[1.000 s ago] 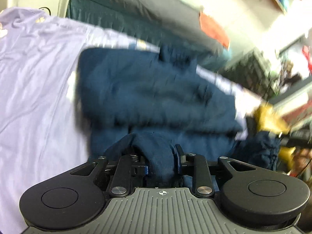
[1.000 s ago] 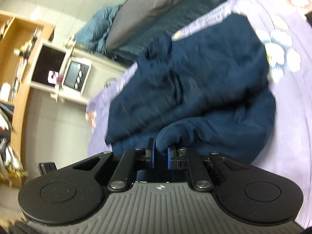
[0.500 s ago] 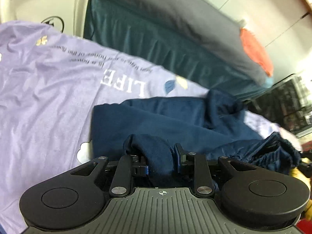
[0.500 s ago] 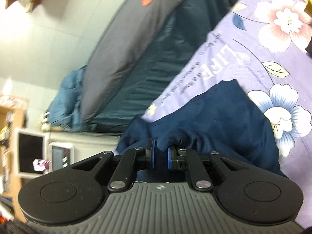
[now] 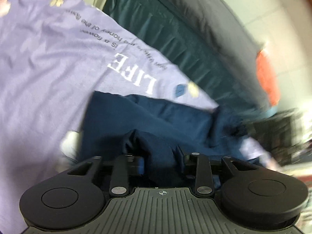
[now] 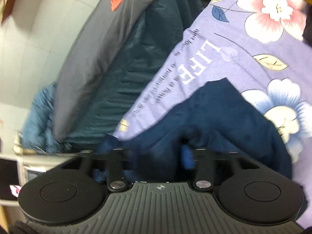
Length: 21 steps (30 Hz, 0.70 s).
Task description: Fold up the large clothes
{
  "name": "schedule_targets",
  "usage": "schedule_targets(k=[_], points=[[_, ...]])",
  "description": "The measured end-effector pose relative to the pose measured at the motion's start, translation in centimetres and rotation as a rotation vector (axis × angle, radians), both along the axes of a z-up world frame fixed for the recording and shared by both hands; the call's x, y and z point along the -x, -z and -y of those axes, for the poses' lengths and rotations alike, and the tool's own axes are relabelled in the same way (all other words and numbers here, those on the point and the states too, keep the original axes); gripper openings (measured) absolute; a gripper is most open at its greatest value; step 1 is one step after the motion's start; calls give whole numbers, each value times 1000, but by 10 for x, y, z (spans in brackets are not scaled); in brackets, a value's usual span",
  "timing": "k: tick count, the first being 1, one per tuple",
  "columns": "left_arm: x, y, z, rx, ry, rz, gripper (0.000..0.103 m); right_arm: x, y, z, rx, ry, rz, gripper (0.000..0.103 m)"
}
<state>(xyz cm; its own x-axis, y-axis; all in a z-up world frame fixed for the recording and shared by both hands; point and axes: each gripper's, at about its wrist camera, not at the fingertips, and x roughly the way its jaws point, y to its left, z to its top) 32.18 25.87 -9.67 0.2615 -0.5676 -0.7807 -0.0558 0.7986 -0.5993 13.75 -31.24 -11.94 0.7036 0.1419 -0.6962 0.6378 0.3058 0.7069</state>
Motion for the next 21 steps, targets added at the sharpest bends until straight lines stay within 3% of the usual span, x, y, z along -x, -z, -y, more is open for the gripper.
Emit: schedule_targets(k=[2, 4, 5, 7, 9, 12, 16, 21], points=[[3, -4, -15, 100, -51, -18, 101, 4, -8, 4, -23, 49, 43, 80], [7, -15, -24, 112, -80, 8, 103, 4, -19, 7, 11, 47, 47, 83], [11, -25, -27, 57, -89, 59, 103, 2, -27, 6, 77, 13, 30, 83], [21, -48, -28, -126, -100, 201, 103, -2, -44, -5, 253, -86, -5, 83], [30, -64, -28, -253, -102, 282, 103, -5, -56, -23, 446, -195, -46, 85], [48, -71, -21, -317, -30, 306, 103, 0, -62, -50, 636, -343, -66, 90], [87, -60, -1, -388, 106, 337, 103, 14, -50, -70, 687, -450, -89, 91], [110, -31, 10, -412, 163, 322, 103, 33, -26, -69, 705, -488, -144, 91]])
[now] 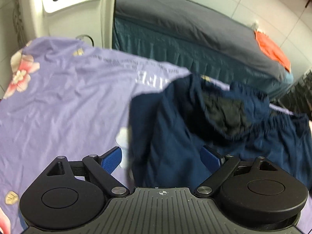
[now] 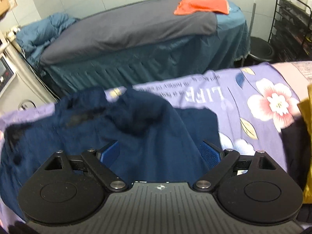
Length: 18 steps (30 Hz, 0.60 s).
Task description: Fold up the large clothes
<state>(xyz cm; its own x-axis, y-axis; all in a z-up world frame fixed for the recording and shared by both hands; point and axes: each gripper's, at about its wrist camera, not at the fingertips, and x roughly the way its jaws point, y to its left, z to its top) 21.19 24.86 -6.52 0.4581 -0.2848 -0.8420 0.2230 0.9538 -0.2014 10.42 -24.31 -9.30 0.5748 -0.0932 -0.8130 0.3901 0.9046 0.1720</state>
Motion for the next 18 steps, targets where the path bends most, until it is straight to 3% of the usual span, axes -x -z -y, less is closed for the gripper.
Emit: schedule_targets(k=[5, 8, 10, 15, 18], points=[[-14, 22, 13, -30, 52, 15, 103, 3, 13, 6, 23, -23, -31, 90], [-26, 33, 27, -74, 63, 32, 103, -1, 19, 5, 37, -42, -28, 84], [-30, 34, 39, -92, 103, 65, 103, -8, 19, 1, 88, -57, -14, 76], [-37, 36, 70, -198, 223, 112, 103, -34, 19, -15, 247, -138, 29, 77], [-40, 38, 78, -237, 263, 116, 103, -54, 23, -28, 287, -227, 44, 77]])
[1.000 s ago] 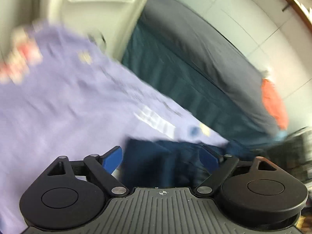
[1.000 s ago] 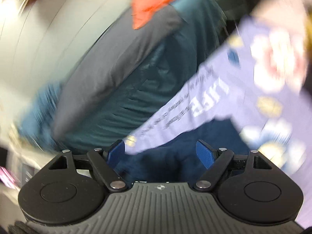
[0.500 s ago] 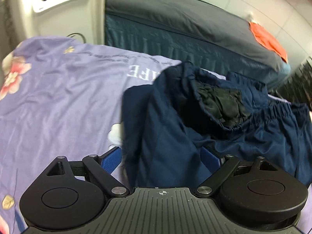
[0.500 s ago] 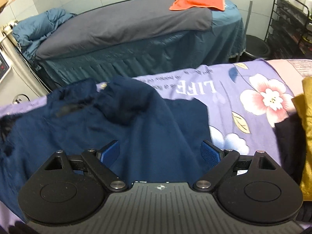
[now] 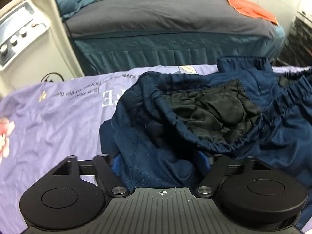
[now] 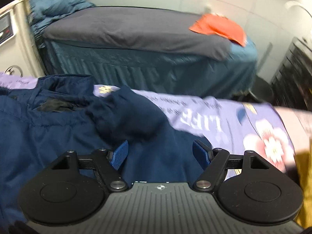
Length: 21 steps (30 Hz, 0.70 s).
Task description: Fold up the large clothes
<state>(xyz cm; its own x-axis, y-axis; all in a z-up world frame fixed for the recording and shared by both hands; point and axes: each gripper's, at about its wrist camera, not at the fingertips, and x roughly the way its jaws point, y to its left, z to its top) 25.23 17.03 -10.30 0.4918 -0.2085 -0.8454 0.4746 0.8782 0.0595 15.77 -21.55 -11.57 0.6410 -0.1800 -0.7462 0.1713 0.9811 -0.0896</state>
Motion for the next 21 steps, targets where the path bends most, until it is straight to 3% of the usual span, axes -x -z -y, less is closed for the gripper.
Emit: schedule_targets(k=[2, 3, 4, 5, 7, 11, 13, 15, 16, 17, 19, 20, 21], points=[[-4, 0, -2, -16, -6, -1, 98, -11, 2, -10, 47, -65, -28, 68], [-7, -2, -6, -3, -17, -6, 91, -17, 3, -13, 58, -92, -61, 36], [-12, -6, -11, 31, -33, -16, 85, -23, 3, -13, 36, -104, -98, 12], [-17, -10, -18, 75, -55, -29, 78, -26, 0, -10, 22, -87, -104, 12], [-29, -18, -25, 112, -105, -42, 74, -28, -14, 6, -37, -23, -63, 11], [-51, -19, -34, 179, -155, -43, 70, -36, -21, 65, -211, 261, -10, 11], [-62, -9, -32, 228, -209, -86, 72, -44, -2, 80, -272, 358, -72, 11], [-72, 10, -23, 194, -261, -148, 86, -54, 20, 73, -244, 389, -151, 14], [-72, 15, -17, 168, -261, -136, 100, -58, 30, 66, -219, 392, -181, 19], [-71, 18, -13, 138, -247, -108, 103, -61, 36, 58, -182, 389, -192, 22], [-67, 17, -5, 45, -213, -42, 103, -65, 37, 43, -92, 368, -187, 44], [-67, 14, -5, 10, -209, -21, 103, -65, 34, 38, -38, 366, -180, 50], [-68, 10, -9, 3, -208, -2, 103, -64, 29, 35, 0, 369, -166, 61]])
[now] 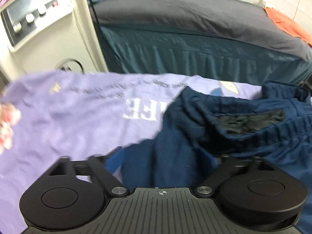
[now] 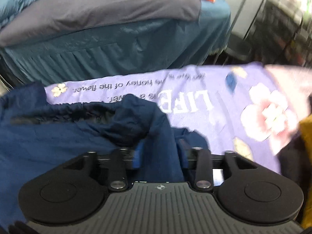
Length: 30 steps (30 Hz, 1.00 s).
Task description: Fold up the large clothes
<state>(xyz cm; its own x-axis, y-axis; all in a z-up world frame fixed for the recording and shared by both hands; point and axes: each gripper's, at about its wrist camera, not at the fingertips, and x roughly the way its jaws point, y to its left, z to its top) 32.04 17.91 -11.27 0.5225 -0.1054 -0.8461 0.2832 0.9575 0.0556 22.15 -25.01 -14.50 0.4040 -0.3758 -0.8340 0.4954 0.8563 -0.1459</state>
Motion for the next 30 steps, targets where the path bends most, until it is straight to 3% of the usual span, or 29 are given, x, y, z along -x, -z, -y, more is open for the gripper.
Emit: schedule_targets(k=[1, 4, 6, 9, 12, 14, 18, 21, 23, 27, 30], points=[[1, -6, -6, 22, 2, 18, 103, 2, -9, 0, 35, 2, 21, 69], [3, -28, -28, 101, -54, 58, 103, 20, -36, 1, 101, 9, 120, 79], [10, -40, -33, 102, -99, 73, 103, 34, -51, -8, 129, 13, 157, 85], [33, -57, -18, -24, -56, 150, 103, 56, -63, -35, 110, -109, 209, 92], [59, -67, 4, -178, -16, 234, 103, 74, -67, -76, 197, -202, 196, 92], [79, -77, 9, -140, 13, 274, 103, 85, -68, -106, 189, -293, 229, 92], [116, -71, 23, 88, 104, 165, 103, 99, -59, -155, 18, -475, 212, 92], [142, -53, 44, 28, 206, 195, 103, 104, -41, -180, -23, -550, 168, 92], [136, -41, 56, -21, 234, 184, 103, 100, -30, -187, -31, -557, 142, 92], [90, -28, 66, 44, 182, 90, 103, 68, -14, -165, -143, -512, 110, 92], [39, -13, 75, 24, 113, 53, 103, 34, -9, -148, -119, -456, 85, 94]])
